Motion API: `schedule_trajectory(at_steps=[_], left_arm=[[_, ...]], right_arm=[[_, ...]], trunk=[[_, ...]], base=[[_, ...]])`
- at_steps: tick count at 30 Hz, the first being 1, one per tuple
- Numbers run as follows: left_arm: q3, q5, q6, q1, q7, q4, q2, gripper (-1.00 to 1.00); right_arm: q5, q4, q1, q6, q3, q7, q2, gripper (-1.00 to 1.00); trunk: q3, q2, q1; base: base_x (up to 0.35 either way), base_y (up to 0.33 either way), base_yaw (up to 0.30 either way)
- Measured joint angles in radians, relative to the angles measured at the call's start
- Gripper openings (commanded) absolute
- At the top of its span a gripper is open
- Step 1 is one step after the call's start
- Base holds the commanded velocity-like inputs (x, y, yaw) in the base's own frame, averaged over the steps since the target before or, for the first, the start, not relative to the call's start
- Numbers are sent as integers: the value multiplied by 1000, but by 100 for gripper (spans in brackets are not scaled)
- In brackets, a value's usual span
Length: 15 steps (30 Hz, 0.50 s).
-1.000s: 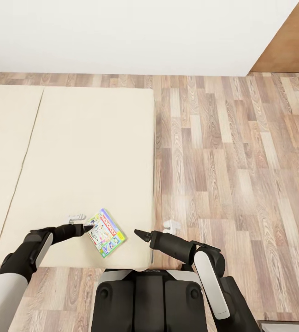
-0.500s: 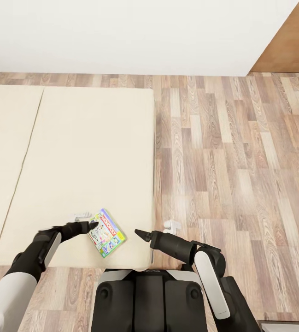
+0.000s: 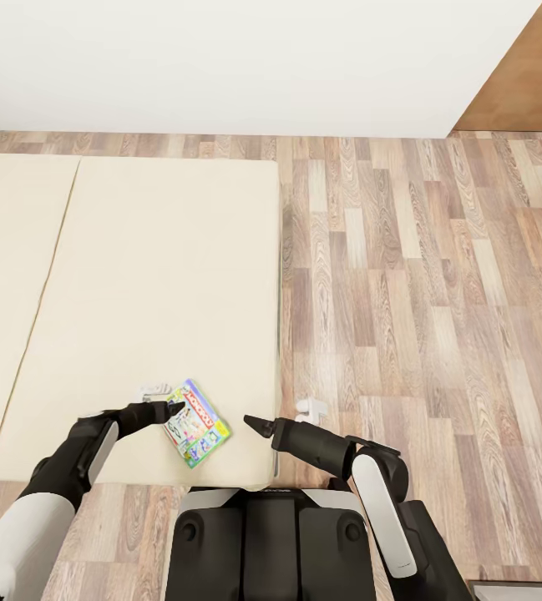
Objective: Put all the toys in the child's room - the three board games (two on the bed and one on the table), the two jigsaw puzzles on the table, and the tennis ball on the table - inside the toy box on the table in the child's room.
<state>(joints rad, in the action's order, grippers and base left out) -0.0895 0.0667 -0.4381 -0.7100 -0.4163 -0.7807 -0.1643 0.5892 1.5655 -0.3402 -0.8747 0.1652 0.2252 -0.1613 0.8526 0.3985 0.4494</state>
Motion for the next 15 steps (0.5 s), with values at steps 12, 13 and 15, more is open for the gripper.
schedule_trajectory(at_steps=[12, 13, 15], left_arm=[[0, 0, 3, 0, -1, 1, 2, 100], [0, 0, 3, 0, -1, 1, 2, 100], [0, 0, 4, 0, -1, 1, 2, 100]], right_arm=[[0, 0, 0, 0, 0, 0, 1, 100], [0, 0, 0, 0, -1, 0, 1, 100], [0, 0, 0, 0, 0, 0, 1, 100]], trunk=[[0, 0, 0], [0, 0, 0], [0, 0, 0]], base=[[0, 0, 0], [0, 0, 0], [0, 0, 0]])
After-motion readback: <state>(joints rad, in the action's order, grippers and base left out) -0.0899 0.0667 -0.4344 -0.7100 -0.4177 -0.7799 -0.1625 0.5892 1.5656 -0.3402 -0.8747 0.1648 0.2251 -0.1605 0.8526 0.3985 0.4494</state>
